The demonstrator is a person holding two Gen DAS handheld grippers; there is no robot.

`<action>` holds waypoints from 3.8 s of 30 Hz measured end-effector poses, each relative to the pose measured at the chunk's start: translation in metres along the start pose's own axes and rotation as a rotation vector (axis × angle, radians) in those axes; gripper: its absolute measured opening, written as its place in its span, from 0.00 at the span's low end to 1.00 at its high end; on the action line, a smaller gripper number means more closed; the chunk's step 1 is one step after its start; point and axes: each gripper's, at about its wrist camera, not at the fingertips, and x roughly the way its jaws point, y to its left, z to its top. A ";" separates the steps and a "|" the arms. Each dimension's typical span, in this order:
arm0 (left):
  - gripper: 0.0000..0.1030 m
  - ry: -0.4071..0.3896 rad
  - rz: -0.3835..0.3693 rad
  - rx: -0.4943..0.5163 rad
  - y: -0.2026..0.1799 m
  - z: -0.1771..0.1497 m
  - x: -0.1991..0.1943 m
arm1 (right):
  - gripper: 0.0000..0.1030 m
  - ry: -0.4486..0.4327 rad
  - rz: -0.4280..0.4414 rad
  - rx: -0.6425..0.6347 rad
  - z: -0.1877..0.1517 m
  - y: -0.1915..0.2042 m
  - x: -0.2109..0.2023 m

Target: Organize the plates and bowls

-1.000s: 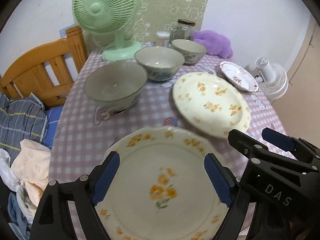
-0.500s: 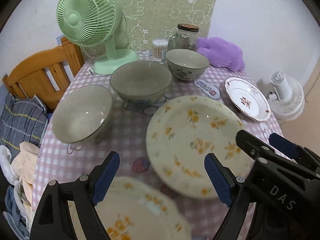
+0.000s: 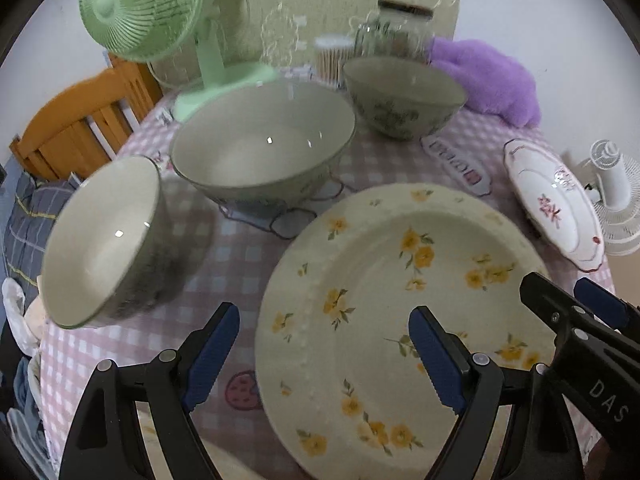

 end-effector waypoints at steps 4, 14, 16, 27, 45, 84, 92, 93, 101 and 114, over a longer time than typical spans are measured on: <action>0.84 0.028 -0.003 0.021 -0.006 -0.001 0.013 | 0.70 0.031 -0.002 -0.002 0.000 -0.002 0.017; 0.83 0.037 0.001 0.064 -0.011 -0.007 0.016 | 0.66 0.087 0.039 -0.017 -0.004 0.002 0.033; 0.83 0.047 -0.002 0.060 -0.012 -0.009 0.015 | 0.65 0.097 0.018 -0.014 -0.004 0.005 0.032; 0.83 0.086 -0.064 0.095 -0.029 -0.032 0.000 | 0.64 0.123 -0.012 0.009 -0.027 -0.016 0.014; 0.80 0.093 -0.089 0.148 -0.038 -0.036 0.002 | 0.64 0.127 0.047 0.029 -0.039 -0.040 0.008; 0.71 0.014 -0.115 0.106 -0.001 -0.060 -0.076 | 0.54 0.072 -0.034 0.025 -0.074 -0.011 -0.075; 0.71 0.003 -0.126 0.078 0.045 -0.075 -0.097 | 0.54 0.065 -0.034 -0.001 -0.092 0.033 -0.097; 0.71 0.002 -0.125 0.077 0.052 -0.078 -0.098 | 0.54 0.065 -0.033 -0.004 -0.094 0.039 -0.098; 0.71 0.029 -0.104 0.066 0.099 -0.102 -0.099 | 0.54 0.080 -0.026 -0.041 -0.109 0.086 -0.101; 0.72 0.109 -0.136 0.028 0.147 -0.131 -0.078 | 0.54 0.148 -0.060 -0.090 -0.139 0.136 -0.084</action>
